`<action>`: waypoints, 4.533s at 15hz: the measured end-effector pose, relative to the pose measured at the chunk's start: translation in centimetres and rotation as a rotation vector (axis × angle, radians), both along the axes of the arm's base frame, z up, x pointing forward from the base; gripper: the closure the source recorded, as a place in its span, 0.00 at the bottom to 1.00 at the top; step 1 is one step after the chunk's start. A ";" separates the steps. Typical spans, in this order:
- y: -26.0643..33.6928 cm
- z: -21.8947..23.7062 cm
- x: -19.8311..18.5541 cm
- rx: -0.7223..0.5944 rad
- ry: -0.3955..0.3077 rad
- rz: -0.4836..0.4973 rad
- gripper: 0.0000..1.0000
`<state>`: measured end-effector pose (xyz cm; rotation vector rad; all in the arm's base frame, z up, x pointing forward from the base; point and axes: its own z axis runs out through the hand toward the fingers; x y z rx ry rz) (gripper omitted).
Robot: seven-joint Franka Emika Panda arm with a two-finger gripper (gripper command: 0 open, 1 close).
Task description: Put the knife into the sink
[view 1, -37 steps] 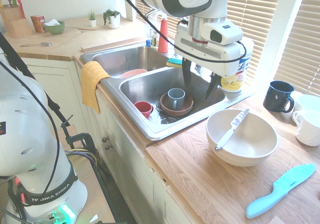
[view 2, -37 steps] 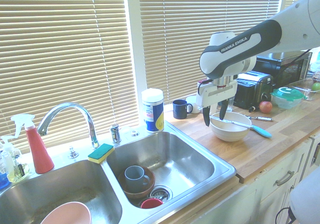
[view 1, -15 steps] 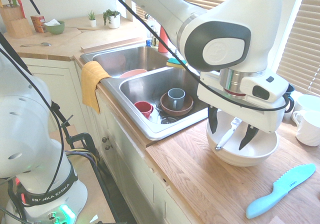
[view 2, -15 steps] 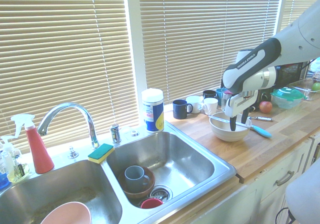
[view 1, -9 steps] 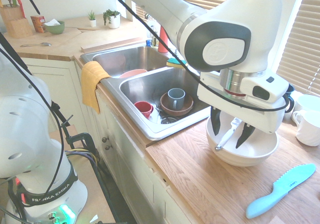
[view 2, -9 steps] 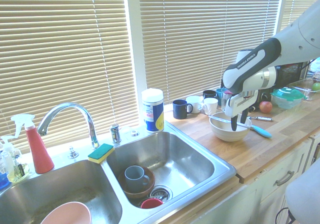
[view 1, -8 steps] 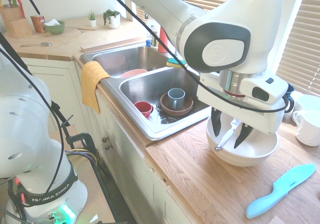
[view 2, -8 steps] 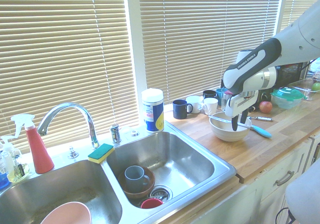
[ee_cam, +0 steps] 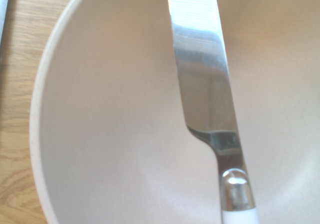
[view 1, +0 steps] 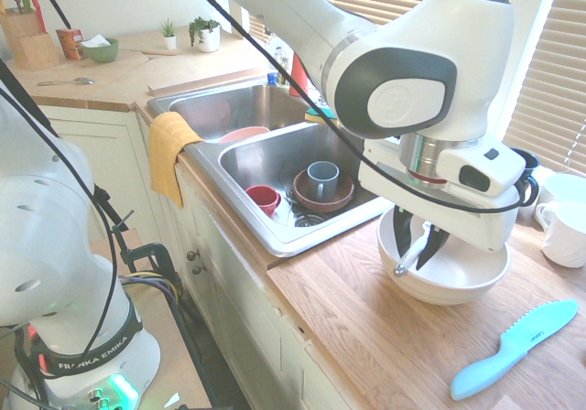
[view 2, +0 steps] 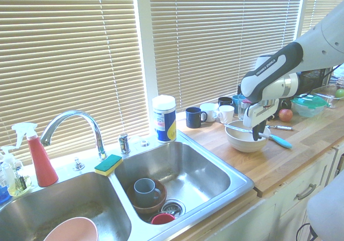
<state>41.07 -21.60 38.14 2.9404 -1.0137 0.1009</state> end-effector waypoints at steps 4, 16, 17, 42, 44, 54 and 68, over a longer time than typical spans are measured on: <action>0.0 0.1 0.0 0.000 -0.001 0.001 1.00; 14.5 9.9 2.9 0.030 -0.135 -0.088 1.00; 17.7 9.3 3.3 0.047 -0.153 -0.135 1.00; 33.1 -22.7 5.0 0.048 -0.034 -0.275 1.00; 33.6 -23.1 5.2 0.051 -0.031 -0.273 1.00; 33.5 -25.2 6.5 0.050 -0.015 -0.310 0.00; 33.6 -14.0 7.8 0.051 -0.108 -0.247 0.00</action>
